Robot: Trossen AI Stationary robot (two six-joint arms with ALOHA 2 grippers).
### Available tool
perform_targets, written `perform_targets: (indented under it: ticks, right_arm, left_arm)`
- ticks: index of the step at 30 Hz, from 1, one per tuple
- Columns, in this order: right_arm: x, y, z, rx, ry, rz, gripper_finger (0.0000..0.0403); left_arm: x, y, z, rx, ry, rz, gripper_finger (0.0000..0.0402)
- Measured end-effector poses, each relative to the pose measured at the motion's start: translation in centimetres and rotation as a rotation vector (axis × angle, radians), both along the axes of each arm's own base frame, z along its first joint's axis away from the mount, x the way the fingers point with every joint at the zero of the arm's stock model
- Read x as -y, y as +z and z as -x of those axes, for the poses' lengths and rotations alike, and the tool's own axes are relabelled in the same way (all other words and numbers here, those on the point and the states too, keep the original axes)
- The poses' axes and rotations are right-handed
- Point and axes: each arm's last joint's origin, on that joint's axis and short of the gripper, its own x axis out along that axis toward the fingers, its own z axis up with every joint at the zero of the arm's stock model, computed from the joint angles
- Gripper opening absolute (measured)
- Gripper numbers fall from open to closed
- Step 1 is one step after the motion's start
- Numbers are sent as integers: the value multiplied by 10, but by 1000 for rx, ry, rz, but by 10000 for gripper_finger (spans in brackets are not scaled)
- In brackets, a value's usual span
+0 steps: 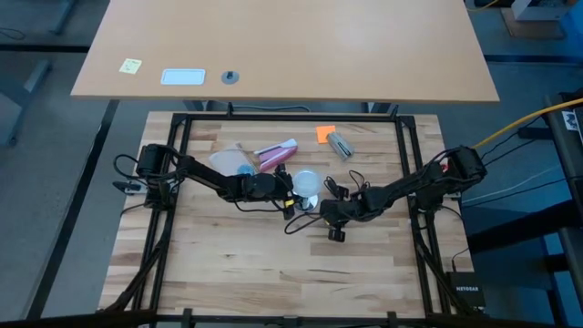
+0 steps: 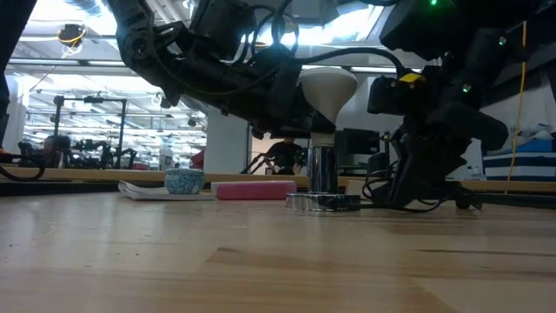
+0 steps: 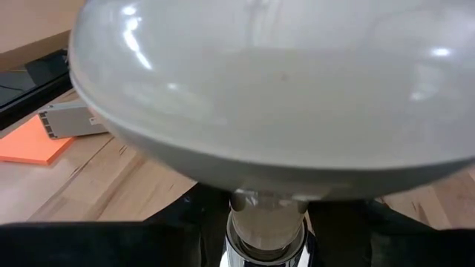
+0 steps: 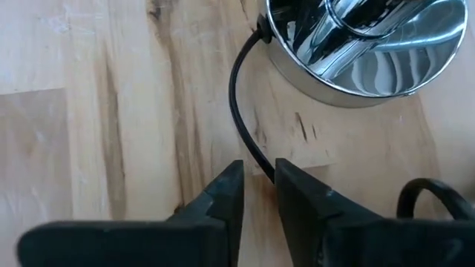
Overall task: Screw lightbulb
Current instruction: Insert the white lightbulb into the silver desk lamp
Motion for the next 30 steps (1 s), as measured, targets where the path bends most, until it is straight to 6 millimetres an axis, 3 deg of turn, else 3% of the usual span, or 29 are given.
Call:
perform_targets:
  ticks: [11, 17, 24, 30]
  right_arm:
    - [-1, 4, -6, 73, 18, 29, 157]
    - [0, 4, -11, 123, 17, 74, 153]
    - [-5, -18, -21, 123, 49, 20, 140]
    - [-5, -19, -23, 133, 44, 23, 137]
  left_arm:
    - [0, 0, 0, 0, 0, 0, 150]
    - [0, 0, 0, 0, 0, 0, 150]
    - [0, 0, 0, -1, 0, 0, 150]
    - [0, -1, 0, -5, -1, 0, 150]
